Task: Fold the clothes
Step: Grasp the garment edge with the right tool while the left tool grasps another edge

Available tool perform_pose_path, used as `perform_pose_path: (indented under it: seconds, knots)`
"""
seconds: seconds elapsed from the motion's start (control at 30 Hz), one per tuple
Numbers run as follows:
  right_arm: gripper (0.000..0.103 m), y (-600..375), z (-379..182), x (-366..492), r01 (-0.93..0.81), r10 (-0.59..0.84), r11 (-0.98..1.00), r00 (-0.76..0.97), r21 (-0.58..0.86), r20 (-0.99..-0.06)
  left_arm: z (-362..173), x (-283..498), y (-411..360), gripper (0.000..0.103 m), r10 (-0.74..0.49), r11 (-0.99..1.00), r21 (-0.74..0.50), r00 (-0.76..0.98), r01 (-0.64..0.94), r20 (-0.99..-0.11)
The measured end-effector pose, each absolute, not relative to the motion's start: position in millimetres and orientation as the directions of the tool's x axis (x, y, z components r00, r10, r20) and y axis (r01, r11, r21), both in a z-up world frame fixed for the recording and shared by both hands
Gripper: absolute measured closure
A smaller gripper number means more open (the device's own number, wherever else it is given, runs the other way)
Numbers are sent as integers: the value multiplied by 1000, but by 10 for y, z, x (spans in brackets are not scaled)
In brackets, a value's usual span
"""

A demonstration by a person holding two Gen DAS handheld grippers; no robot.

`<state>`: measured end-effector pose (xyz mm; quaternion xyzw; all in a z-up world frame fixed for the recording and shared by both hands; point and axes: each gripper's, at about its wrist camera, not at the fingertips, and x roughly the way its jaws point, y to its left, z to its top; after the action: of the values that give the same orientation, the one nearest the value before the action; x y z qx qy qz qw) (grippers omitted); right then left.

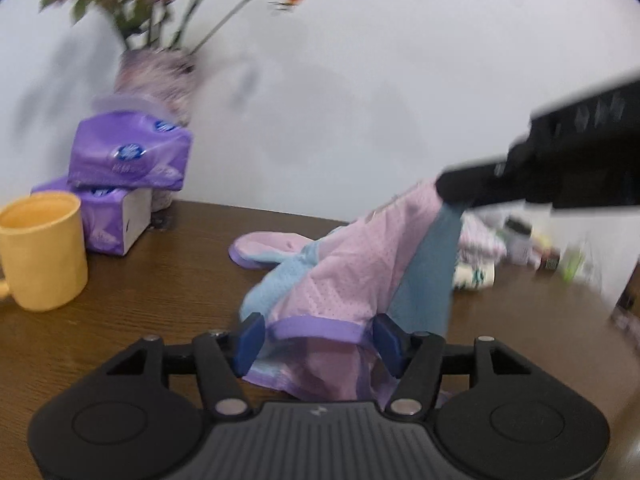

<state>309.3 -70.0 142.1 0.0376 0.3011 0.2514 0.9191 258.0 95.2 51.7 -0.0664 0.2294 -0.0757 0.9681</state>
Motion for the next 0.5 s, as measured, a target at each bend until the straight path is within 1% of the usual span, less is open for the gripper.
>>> perform_pose_path:
  seconds: [0.1, 0.2, 0.23, 0.27, 0.3, 0.33, 0.4, 0.5]
  knots:
    - [97, -824, 1457, 2879, -447, 485, 870, 699, 209, -525, 475, 2524, 846, 43, -188, 981, -121, 879, 150, -439]
    - [97, -941, 1463, 2746, -442, 479, 873, 706, 204, -521, 456, 2495, 811, 42, -210, 977, -126, 877, 173, -432]
    - [97, -979, 1456, 2717, -441, 482, 872, 703, 210, -523, 456, 2497, 807, 43, -222, 974, -132, 877, 182, -426]
    - [97, -1010, 1447, 2690, -442, 485, 871, 699, 216, -525, 466, 2509, 807, 64, -244, 969, -143, 874, 201, -420]
    - [97, -1032, 1437, 2670, -444, 489, 868, 694, 221, -529, 484, 2527, 808, 83, -273, 961, -157, 868, 228, -415]
    - [97, -1050, 1429, 2655, -442, 490, 868, 690, 225, -533, 513, 2528, 818, 97, -296, 954, -174, 865, 245, -406]
    - [97, -1070, 1425, 2643, -424, 477, 876, 695, 228, -538, 591, 2490, 851, 98, -320, 945, -202, 867, 259, -382]
    - [97, -1099, 1508, 2632, -406, 465, 884, 710, 231, -529, 776, 2390, 942, 98, -292, 951, -205, 894, 233, -340]
